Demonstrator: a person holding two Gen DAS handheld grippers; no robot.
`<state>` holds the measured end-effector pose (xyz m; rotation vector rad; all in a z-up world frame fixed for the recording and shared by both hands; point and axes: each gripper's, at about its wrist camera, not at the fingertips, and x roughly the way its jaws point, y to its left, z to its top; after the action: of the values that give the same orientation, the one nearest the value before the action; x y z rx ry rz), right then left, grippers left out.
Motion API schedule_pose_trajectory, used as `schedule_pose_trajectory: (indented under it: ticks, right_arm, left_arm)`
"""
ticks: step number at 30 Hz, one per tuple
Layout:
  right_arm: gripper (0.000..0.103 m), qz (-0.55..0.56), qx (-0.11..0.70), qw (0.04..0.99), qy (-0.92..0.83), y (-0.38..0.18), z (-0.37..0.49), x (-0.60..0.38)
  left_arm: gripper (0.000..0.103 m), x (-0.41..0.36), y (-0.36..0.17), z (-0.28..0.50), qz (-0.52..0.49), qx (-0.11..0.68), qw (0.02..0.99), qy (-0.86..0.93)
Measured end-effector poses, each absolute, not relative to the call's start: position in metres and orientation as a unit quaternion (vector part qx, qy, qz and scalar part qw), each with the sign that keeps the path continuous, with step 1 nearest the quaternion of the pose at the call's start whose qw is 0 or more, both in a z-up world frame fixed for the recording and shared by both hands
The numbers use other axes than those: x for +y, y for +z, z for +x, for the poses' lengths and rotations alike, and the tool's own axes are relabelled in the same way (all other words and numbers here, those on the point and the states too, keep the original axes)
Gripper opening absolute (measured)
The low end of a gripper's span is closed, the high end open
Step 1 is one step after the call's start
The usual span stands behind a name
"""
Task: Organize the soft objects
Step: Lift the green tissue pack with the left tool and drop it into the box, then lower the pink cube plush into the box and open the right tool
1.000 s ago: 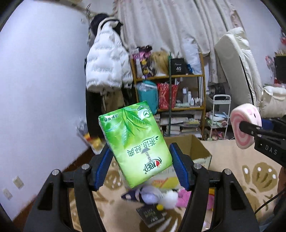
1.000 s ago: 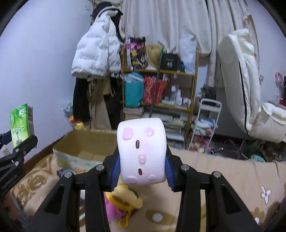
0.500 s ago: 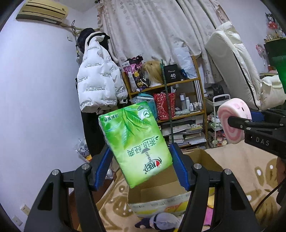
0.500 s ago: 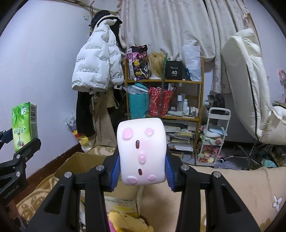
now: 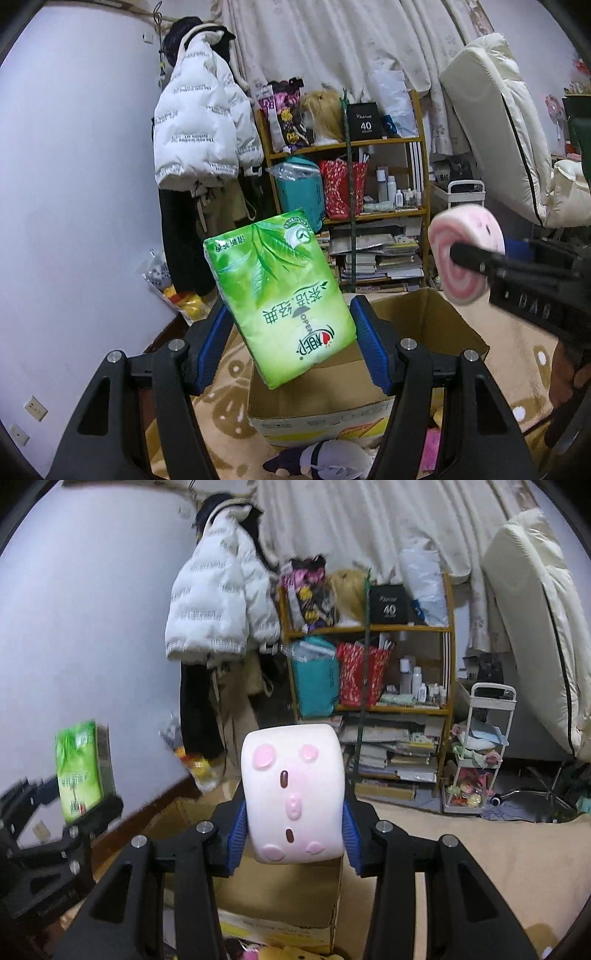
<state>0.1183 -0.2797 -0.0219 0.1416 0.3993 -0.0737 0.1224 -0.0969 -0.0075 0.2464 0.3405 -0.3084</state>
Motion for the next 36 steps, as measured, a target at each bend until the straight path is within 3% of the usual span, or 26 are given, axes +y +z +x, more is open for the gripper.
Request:
schedule_pose_trajectory:
  ticks: [19,26,34,36]
  right_arm:
    - [0.049,0.084,0.28,0.956,-0.029,-0.071,0.143,-0.287]
    - [0.054,0.091,0.296,0.951,-0.014,-0.073,0.142,-0.286]
    - [0.087,0.1,0.283,0.954,-0.019,-0.061,0.131,-0.288]
    - [0.091,0.107,0.284,0.953,-0.02,-0.058,0.126,-0.29]
  left_arm:
    - [0.065,-0.107,-0.049,0.155,0.111,0.262,0.944,-0.166]
    - [0.076,-0.098,-0.054,0.159,0.102,0.288,0.942,-0.14]
    - [0.089,-0.091,-0.046,0.152,0.11,0.287,0.943,-0.13]
    - [0.091,-0.088,-0.044,0.15,0.116,0.291,0.941,-0.129]
